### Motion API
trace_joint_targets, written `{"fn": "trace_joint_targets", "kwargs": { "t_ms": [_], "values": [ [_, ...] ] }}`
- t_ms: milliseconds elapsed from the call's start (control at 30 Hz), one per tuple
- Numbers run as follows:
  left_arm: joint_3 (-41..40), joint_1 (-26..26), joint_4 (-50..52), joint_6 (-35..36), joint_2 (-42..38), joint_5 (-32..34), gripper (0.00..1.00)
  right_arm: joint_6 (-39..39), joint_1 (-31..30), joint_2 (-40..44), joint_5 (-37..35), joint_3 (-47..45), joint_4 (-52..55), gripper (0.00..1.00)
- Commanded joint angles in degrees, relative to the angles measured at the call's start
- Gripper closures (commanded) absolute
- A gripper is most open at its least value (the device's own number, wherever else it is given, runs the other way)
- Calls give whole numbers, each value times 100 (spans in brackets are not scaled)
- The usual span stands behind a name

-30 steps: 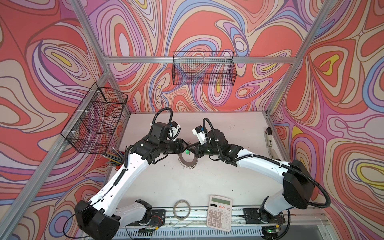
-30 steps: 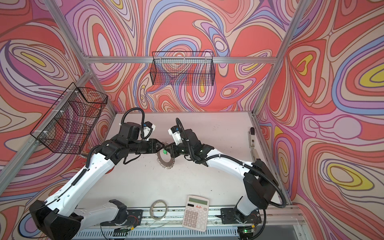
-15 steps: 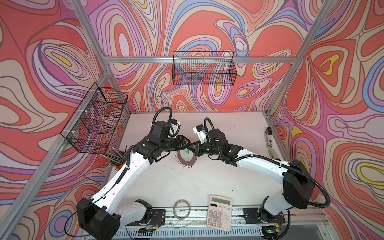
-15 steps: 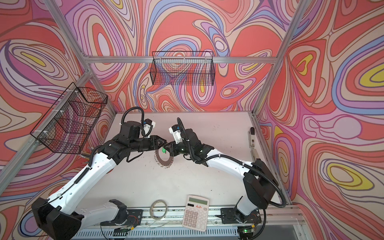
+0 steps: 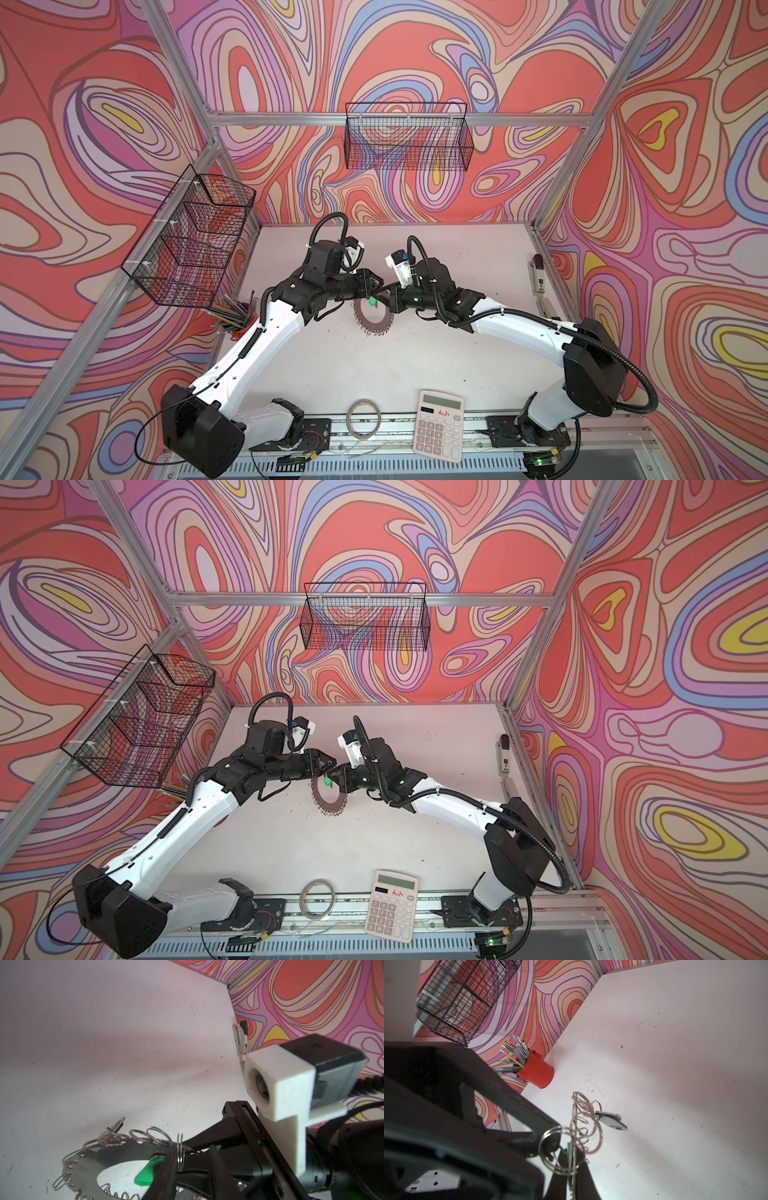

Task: Attach keys to a key ring
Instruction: Insert the key into the keyring.

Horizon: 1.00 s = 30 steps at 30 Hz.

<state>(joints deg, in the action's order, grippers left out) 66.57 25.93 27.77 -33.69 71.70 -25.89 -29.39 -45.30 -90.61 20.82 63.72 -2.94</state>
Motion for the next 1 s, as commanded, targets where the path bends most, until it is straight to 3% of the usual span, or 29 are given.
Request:
{"fn": "trace_joint_targets", "kwargs": {
  "t_ms": [0,233,467,533,667,800,967],
  "values": [
    [15,31,-49,-42,46,-98,76,30,12,-26,1,70,-178,100],
    [61,28,118,51,70,48,100,56,10,-29,-24,105,-183,100],
    [1078,19,1658,999,347,301,100,356,14,1,-333,229,29,100],
    [1574,-20,2349,1453,602,-60,100,615,15,30,-524,318,218,100],
    [2509,-26,3917,2177,1226,-190,100,1476,6,211,-1532,396,899,100],
    [2474,-32,4089,2294,1215,71,100,2245,7,372,-2313,273,1165,100],
    [2483,-35,4380,2414,1324,47,100,2806,4,574,-2451,161,1107,100]
  ]
}}
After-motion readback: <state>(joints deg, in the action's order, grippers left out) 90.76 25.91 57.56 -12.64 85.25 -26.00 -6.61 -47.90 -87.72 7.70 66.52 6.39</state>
